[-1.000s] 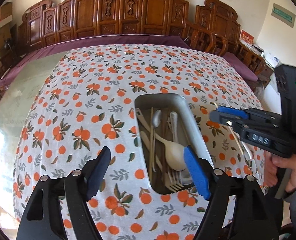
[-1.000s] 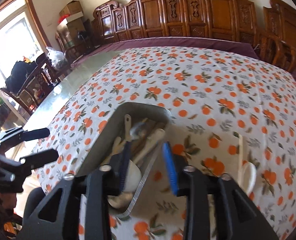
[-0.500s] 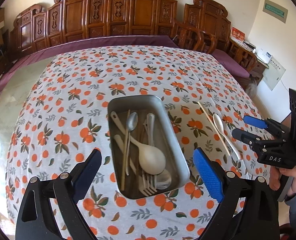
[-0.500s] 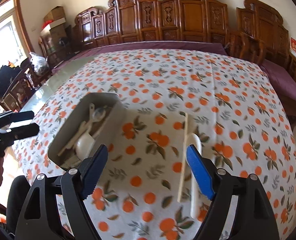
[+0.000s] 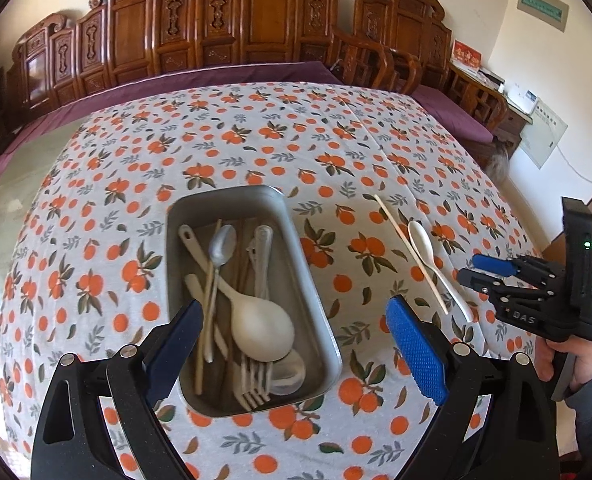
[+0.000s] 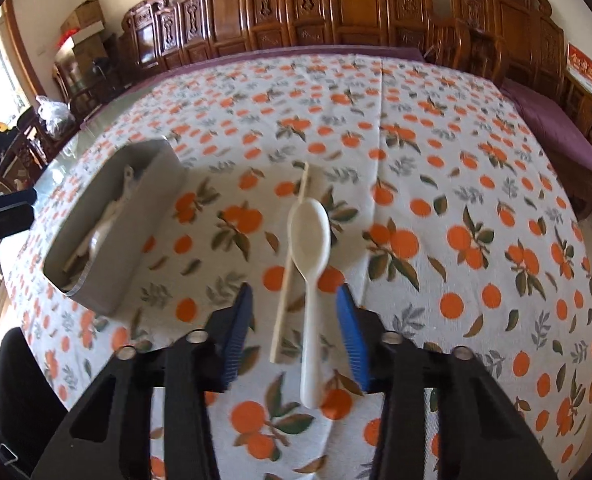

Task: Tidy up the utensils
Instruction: 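Grasp the white plastic spoon on the cloth with the right tool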

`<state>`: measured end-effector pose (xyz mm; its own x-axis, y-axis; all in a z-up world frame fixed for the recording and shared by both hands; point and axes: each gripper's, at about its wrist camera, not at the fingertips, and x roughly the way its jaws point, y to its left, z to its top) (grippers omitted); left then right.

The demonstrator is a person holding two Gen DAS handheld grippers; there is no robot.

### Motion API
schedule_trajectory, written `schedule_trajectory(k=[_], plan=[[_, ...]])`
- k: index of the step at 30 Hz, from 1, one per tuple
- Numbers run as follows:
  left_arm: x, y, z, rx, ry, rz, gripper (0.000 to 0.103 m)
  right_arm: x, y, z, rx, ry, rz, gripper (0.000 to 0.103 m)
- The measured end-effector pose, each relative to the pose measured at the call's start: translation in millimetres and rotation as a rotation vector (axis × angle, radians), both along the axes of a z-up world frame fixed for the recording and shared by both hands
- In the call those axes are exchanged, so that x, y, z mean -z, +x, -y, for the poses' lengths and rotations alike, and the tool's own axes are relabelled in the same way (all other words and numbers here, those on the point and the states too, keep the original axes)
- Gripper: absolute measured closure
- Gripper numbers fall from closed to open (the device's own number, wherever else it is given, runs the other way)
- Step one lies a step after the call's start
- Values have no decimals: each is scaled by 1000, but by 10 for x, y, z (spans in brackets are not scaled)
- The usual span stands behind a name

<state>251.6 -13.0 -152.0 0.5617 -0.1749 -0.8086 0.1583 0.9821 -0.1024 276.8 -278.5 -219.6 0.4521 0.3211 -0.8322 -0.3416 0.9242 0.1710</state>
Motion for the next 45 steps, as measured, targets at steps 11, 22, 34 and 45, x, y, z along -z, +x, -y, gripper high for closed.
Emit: schedule_trajectory(k=[11,22,34,45], plan=[[164,94,350,54,19,-37,14,284,144,-68,-48,-62,-43,81],[278,267,582,83,28,-59,14,353,148,3,-73,-87,-43,94],[474,525,1073,148,37,-93,14,227,-17,481,22,5,-30,94],[742,752,1522,189,79,-143,14,201,-80,822,74,24,-17,94]])
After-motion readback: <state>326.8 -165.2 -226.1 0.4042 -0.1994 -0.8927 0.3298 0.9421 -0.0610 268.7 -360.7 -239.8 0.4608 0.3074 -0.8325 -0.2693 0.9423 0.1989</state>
